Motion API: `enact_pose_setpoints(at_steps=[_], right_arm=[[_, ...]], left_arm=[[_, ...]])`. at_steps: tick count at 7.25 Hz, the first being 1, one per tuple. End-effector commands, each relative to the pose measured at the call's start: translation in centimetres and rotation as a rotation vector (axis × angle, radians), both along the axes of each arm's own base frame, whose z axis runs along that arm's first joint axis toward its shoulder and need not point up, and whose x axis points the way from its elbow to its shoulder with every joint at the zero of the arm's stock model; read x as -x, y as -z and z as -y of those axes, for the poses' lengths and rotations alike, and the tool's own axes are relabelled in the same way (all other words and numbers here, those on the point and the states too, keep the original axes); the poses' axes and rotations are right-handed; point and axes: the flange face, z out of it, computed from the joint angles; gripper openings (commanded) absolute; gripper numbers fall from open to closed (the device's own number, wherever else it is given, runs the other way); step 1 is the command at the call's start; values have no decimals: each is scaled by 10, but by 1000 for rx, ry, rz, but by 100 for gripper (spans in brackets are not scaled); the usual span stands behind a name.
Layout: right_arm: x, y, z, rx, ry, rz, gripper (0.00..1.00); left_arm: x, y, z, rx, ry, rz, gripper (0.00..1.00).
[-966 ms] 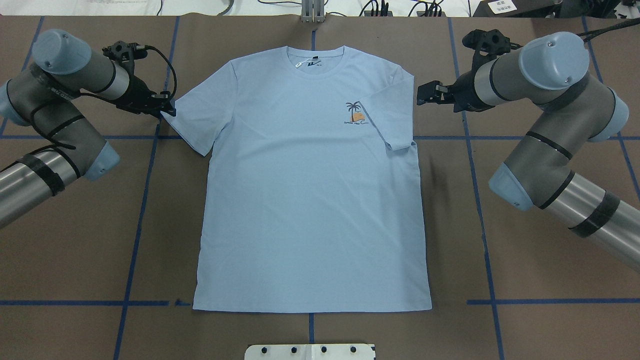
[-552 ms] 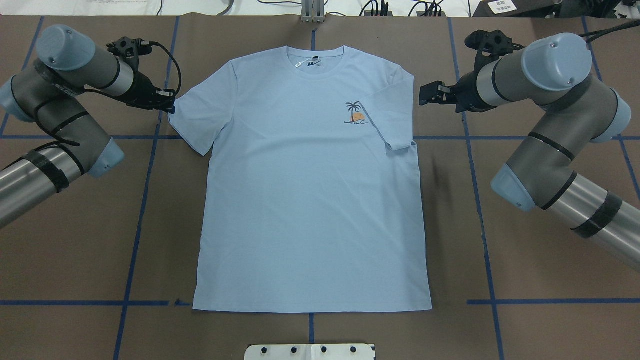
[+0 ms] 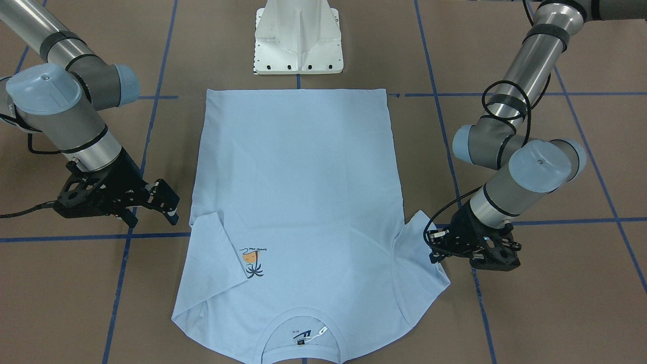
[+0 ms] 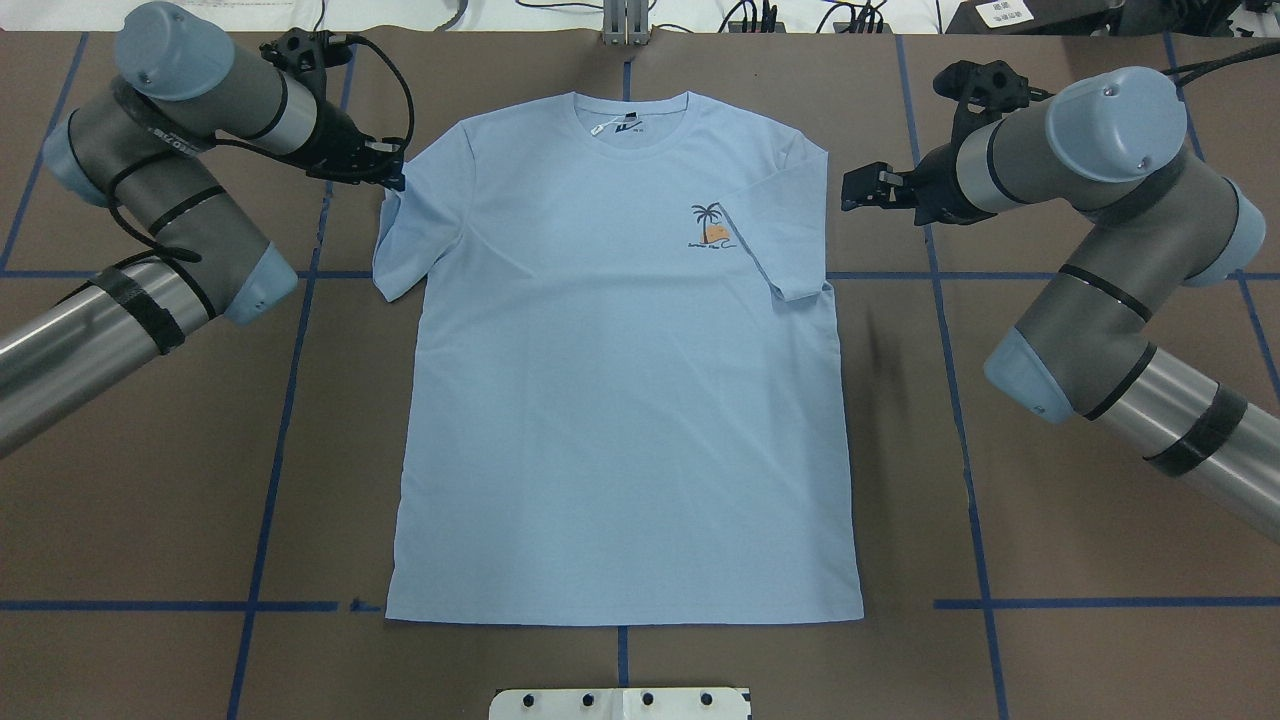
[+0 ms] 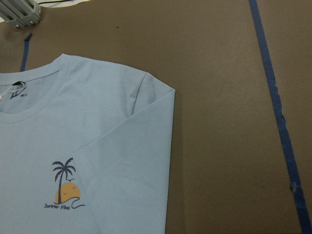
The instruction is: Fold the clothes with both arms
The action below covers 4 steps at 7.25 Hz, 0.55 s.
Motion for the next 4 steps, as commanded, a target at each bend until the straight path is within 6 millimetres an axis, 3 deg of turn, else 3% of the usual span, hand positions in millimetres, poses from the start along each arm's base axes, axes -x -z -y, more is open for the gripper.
enact_pose_setpoints(at_steps=[1,2,4], right_arm=[[0,-1,0,1,-1,-1,100],[0,-2,0,2,-1,-2,100],[1,-9,-1,13,-1,-10,100]], left_arm=[[-49,40,-18,19,-5,-39,0],[-76,54,-32,36,-6,-53,0],[-94,46,-32,27,37,-18,0]])
